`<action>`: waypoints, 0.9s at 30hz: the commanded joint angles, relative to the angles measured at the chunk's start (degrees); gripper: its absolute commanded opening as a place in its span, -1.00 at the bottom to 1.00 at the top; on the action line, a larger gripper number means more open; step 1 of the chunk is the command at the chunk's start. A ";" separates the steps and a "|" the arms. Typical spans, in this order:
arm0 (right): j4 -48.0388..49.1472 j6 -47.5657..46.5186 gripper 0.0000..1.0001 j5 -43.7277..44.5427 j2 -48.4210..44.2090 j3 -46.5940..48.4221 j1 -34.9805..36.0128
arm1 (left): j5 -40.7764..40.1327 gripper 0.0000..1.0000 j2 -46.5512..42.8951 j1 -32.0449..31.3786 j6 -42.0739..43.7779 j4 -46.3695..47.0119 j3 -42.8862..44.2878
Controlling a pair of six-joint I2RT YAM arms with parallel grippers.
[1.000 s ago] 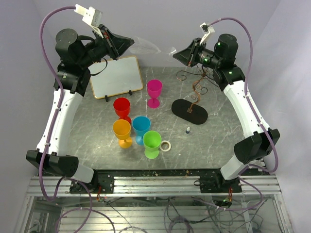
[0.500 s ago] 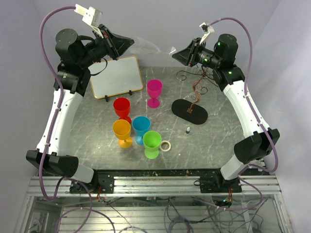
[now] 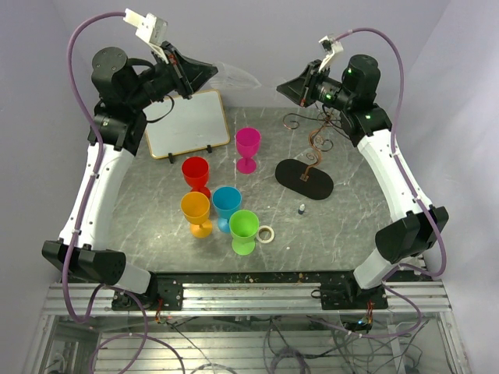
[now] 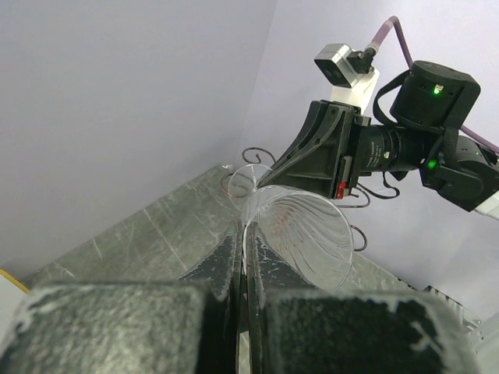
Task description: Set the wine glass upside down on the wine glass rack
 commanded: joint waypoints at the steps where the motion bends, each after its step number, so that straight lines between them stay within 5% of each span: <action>1: 0.48 -0.60 -0.91 1.19 -0.55 -0.62 0.17 | 1.16 -0.86 -2.16 -0.59 0.58 1.17 -0.24; 6: -0.48 -2.22 -1.00 3.36 -1.29 -0.59 0.06 | 1.12 -0.82 -2.79 -0.59 2.63 0.13 -0.72; 17: -2.93 -7.20 -1.00 14.66 -4.05 1.71 -6.05 | -2.59 0.48 -6.43 -0.57 11.54 -8.04 -2.47; 27: -1.67 -19.53 -1.00 33.14 -2.76 6.42 -9.00 | -6.80 0.55 -10.42 -0.50 20.72 -14.79 -5.45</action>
